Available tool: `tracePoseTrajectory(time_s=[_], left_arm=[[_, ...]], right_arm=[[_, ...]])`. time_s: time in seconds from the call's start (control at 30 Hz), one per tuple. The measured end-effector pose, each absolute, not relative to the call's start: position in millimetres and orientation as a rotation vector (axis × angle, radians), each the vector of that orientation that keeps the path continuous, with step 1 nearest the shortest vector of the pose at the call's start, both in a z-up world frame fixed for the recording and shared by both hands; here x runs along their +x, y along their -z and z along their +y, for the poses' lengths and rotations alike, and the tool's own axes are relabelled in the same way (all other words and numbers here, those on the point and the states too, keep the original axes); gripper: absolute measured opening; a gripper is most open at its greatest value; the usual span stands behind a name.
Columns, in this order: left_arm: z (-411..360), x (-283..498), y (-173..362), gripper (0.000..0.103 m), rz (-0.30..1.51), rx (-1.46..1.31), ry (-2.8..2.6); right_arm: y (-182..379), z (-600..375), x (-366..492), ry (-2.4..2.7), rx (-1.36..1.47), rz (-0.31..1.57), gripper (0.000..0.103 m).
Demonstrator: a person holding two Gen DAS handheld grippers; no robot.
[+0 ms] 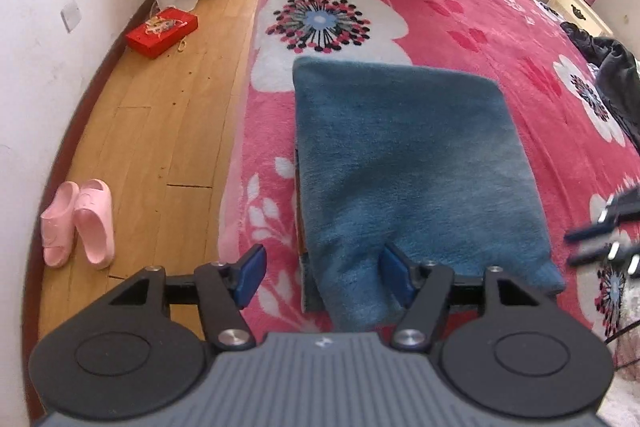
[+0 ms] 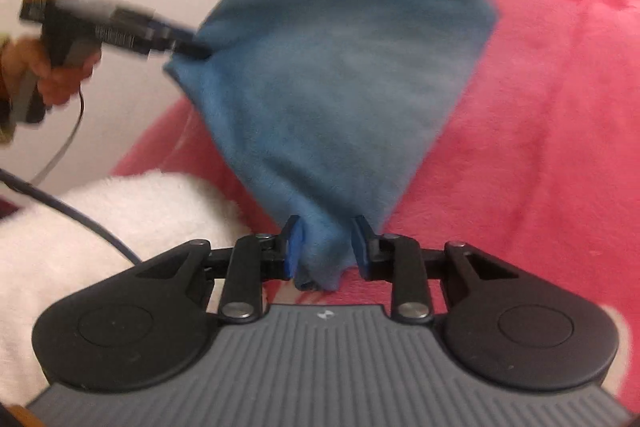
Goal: Fold clothes
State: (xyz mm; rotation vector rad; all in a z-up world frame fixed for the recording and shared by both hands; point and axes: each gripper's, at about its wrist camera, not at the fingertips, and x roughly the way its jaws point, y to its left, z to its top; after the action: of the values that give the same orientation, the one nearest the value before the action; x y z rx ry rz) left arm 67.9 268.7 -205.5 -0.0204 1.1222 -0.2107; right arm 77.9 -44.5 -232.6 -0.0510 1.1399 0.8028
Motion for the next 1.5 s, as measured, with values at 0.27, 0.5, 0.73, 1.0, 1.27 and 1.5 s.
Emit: tracePoseTrajectory(time_s=[0.27,0.5,0.73,1.0,1.27,1.5], left_arm=[[275,69,215,0.064,1.155,-0.024,0.211],[288,74,213,0.063,1.194,-0.114,0.240],[315,101,212,0.068,1.151,-0.328,0.295],[304,139,259,0.073,1.241,-0.355,0.420],[308,149,281,0.076,1.271,-0.471,0.513],[299,158,289,0.079,1.250,-0.481,0.551]], right_arm=[[218,-55,169,-0.661,0.151,0.944,0.026],[285,-75,237,-0.488,0.656,1.038,0.019],[282,-140,182,-0.499,0.857,1.085,0.050],[318,-122,143,-0.586,0.849,1.300,0.059],[325,-107,146,-0.705,0.892,1.313,0.071],[330,-73,164,-0.800,0.861,1.338,0.079]])
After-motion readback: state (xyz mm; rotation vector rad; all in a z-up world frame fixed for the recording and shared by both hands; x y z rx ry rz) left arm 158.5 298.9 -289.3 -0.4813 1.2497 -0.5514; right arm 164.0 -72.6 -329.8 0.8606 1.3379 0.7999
